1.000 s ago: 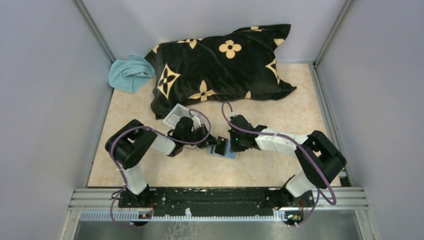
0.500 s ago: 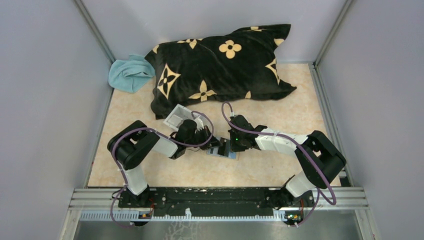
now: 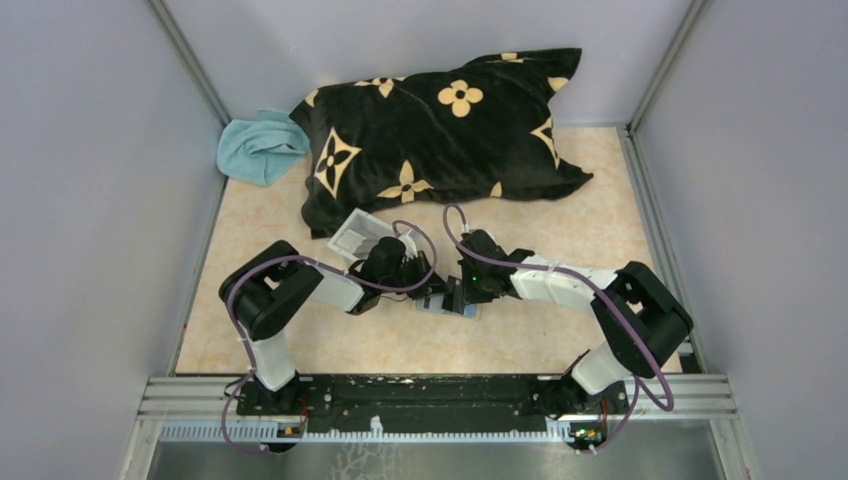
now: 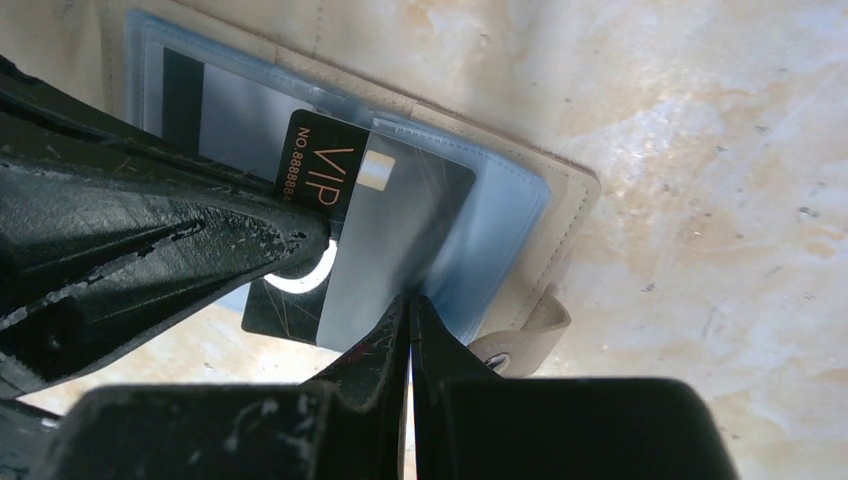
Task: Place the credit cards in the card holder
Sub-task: Place the credit card in the card holder.
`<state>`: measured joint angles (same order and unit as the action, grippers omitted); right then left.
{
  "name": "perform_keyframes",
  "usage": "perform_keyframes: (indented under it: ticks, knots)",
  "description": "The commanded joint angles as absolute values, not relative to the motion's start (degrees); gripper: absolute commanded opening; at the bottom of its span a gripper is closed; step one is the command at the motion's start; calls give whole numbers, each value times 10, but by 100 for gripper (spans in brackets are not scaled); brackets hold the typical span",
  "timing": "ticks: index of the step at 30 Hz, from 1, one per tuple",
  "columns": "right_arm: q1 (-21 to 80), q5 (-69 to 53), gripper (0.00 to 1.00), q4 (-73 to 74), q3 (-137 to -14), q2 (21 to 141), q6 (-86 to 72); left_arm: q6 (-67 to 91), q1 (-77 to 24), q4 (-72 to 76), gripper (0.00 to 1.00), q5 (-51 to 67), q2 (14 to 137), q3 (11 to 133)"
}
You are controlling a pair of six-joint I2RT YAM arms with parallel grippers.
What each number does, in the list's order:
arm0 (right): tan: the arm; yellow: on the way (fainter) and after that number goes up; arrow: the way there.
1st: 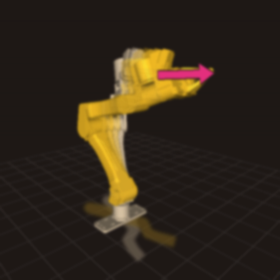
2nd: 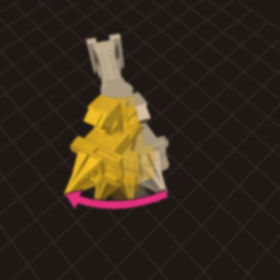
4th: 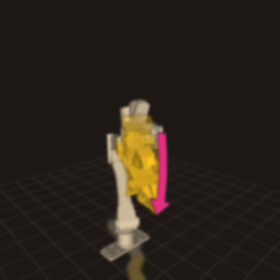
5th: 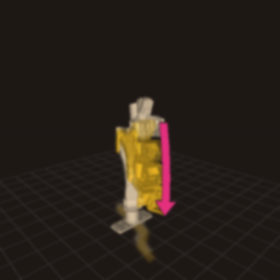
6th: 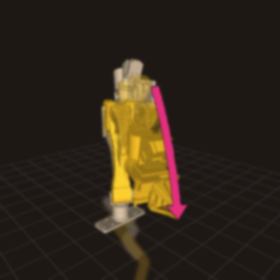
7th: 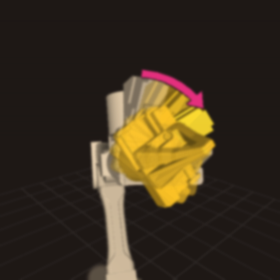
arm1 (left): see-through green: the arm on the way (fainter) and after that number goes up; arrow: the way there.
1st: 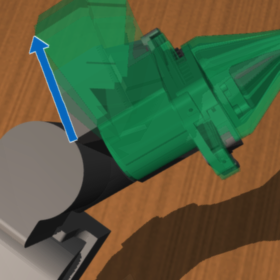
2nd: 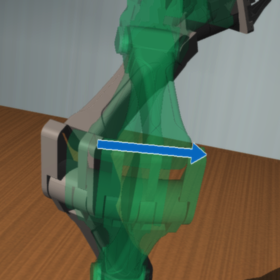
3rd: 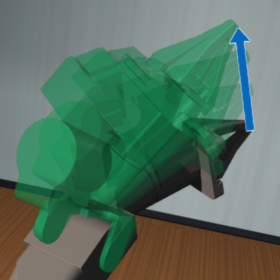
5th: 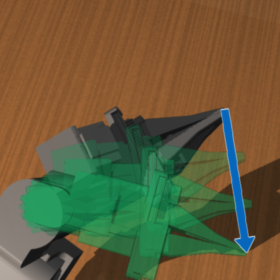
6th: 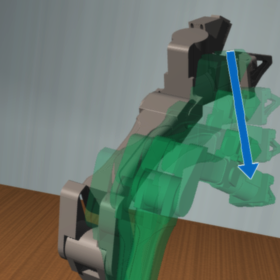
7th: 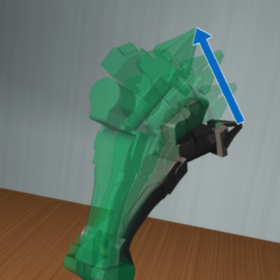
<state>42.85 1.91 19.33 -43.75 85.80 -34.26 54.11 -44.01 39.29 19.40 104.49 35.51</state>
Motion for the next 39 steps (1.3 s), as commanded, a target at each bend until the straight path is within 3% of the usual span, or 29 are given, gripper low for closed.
perform_keyframes:
  ticks: [1, 10, 18, 39]
  knots:
    - [425, 90, 4, 249, -448, 847, -319, 520, -467, 312, 3, 183, 1066, 370]
    - [425, 105, 20, 267, -440, 812, -324, 517, -479, 242, 33, 159, 1057, 392]
    - [426, 124, 25, 281, -435, 789, -326, 508, -485, 175, 49, 144, 1045, 414]
    - [426, 117, 22, 261, -414, 794, -359, 465, -507, -118, 63, 32, 1005, 497]
